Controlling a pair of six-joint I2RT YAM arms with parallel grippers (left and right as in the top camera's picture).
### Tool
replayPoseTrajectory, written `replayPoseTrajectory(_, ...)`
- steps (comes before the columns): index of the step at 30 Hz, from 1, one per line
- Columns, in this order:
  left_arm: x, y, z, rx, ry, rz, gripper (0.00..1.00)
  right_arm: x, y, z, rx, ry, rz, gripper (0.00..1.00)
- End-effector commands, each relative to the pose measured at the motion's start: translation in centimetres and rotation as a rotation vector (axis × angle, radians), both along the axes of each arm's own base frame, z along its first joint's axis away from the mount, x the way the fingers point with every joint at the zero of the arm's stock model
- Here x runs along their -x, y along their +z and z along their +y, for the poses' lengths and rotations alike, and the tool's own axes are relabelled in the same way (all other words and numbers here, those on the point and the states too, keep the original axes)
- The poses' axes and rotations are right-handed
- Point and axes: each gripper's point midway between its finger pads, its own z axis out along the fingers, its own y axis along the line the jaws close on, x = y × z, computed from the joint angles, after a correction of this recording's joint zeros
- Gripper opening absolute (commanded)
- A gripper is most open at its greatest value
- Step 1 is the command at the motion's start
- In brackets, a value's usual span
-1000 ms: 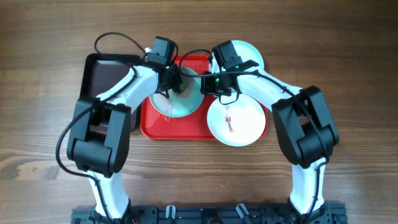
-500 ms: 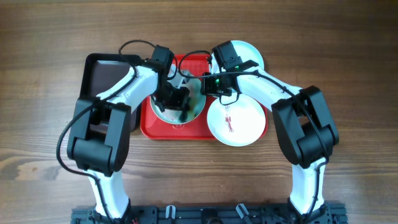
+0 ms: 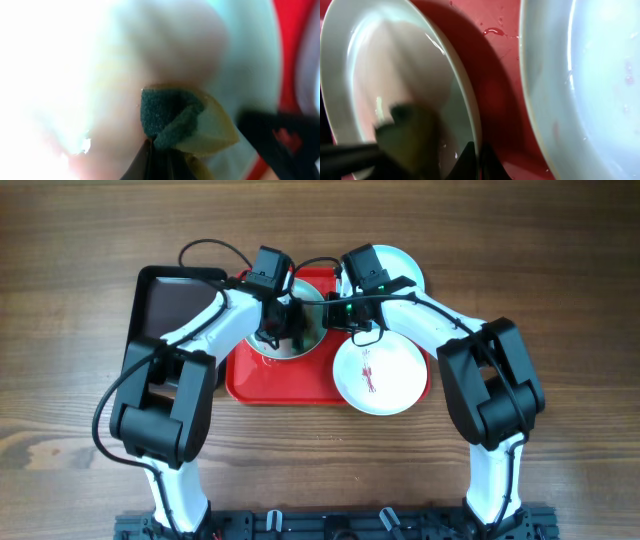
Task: Clean dirty plates on tray and stack at the side
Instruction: 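Scrub the left plate surface with the sponge in the left gripper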
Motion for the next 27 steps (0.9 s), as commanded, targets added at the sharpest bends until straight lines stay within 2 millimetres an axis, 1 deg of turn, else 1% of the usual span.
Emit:
replayPoseTrajectory(1,-0.2,-2.3,10.4,-0.459,0.371,-0.041,0.04,0.7,-0.6,0.6,-0.013,0.023,0.034,0.04)
replayPoseTrajectory(3,0.5,-2.1,11.6,-0.516,0.419,-0.03,0.04,0.7,-0.6,0.6,-0.013,0.023,0.034,0.04)
replayPoseTrajectory(5,1.2,-2.1,12.1,-0.542,0.433,-0.011,0.04,0.6,-0.6,0.6,-0.013,0.023,0.033,0.04)
replayPoseTrajectory(8,1.7,-2.1,12.2,-0.552,0.426,0.011,0.04,0.7,-0.6,0.6,-0.014,0.023,0.034,0.05)
replayPoseTrajectory(11,2.2,-2.2,11.3,-0.498,0.409,0.046,0.04,0.9,-0.7,0.7,-0.019,0.021,0.046,0.04)
replayPoseTrajectory(12,2.4,-2.3,10.7,-0.461,0.387,0.067,0.04,0.9,-0.7,0.7,-0.017,0.02,0.049,0.04)
replayPoseTrajectory(13,2.5,-2.4,9.6,-0.405,0.334,0.091,0.04,1.0,-0.7,0.6,-0.016,0.019,0.052,0.04)
replayPoseTrajectory(16,2.8,-2.3,5.7,-0.187,0.133,0.14,0.04,1.0,-0.8,0.6,-0.017,0.008,0.062,0.04)
replayPoseTrajectory(18,3.4,-2.1,3.4,-0.055,0.032,0.173,0.04,1.0,-0.8,0.6,-0.016,0.007,0.062,0.04)
replayPoseTrajectory(20,4.3,-1.9,2.1,0.019,-0.032,0.205,0.04,1.0,-0.8,0.6,-0.016,0.006,0.063,0.04)
replayPoseTrajectory(23,5.9,-1.1,-0.4,0.148,-0.183,0.234,0.04,1.0,-0.8,0.6,-0.017,0.005,0.062,0.04)
replayPoseTrajectory(25,6.4,-0.5,-1.8,0.225,-0.272,0.224,0.04,1.0,-0.7,0.6,-0.018,0.005,0.06,0.04)
replayPoseTrajectory(27,6.5,0.0,-2.8,0.278,-0.324,0.205,0.04,1.0,-0.7,0.6,-0.018,0.005,0.06,0.04)
